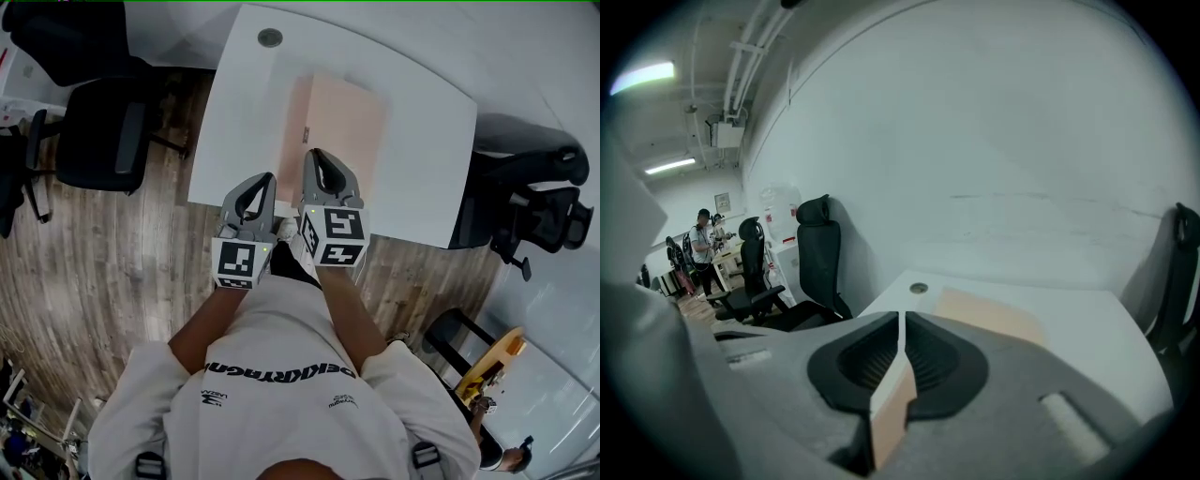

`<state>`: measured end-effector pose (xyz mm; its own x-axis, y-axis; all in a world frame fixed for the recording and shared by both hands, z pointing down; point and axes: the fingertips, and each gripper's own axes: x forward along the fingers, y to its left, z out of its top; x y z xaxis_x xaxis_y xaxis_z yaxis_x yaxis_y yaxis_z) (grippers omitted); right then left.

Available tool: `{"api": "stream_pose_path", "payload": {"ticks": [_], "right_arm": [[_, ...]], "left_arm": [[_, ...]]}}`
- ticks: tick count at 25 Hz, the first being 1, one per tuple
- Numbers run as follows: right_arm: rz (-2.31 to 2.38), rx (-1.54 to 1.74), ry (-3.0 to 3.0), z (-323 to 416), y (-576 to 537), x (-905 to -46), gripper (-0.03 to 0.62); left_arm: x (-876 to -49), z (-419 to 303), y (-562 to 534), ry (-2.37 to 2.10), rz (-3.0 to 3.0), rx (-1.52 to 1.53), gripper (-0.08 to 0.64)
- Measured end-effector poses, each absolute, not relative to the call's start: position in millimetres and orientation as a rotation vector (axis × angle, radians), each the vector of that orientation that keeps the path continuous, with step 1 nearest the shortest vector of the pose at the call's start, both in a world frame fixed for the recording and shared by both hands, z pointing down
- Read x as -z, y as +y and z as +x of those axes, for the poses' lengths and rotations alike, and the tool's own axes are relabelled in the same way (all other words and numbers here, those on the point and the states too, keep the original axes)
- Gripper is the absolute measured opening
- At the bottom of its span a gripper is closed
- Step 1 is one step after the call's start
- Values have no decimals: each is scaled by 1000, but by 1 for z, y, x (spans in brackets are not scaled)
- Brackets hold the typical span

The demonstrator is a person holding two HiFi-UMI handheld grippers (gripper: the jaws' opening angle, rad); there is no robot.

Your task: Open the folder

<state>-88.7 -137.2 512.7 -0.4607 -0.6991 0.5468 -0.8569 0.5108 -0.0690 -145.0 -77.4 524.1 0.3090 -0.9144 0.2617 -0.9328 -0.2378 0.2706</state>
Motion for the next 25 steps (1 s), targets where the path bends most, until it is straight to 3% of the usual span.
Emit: {"api": "stream_pose_path", "payload": {"ticks": [15,25], "right_arm": [[1232,-590,-2067,-99,-152,-566,118],[1250,-563,-1915,-98,-162,-593,147]], "left_arm": [[-547,-156,-79,-1652,2147,-54,-9],[-556,-162,-78,-1637,2135,-55,-9]]}}
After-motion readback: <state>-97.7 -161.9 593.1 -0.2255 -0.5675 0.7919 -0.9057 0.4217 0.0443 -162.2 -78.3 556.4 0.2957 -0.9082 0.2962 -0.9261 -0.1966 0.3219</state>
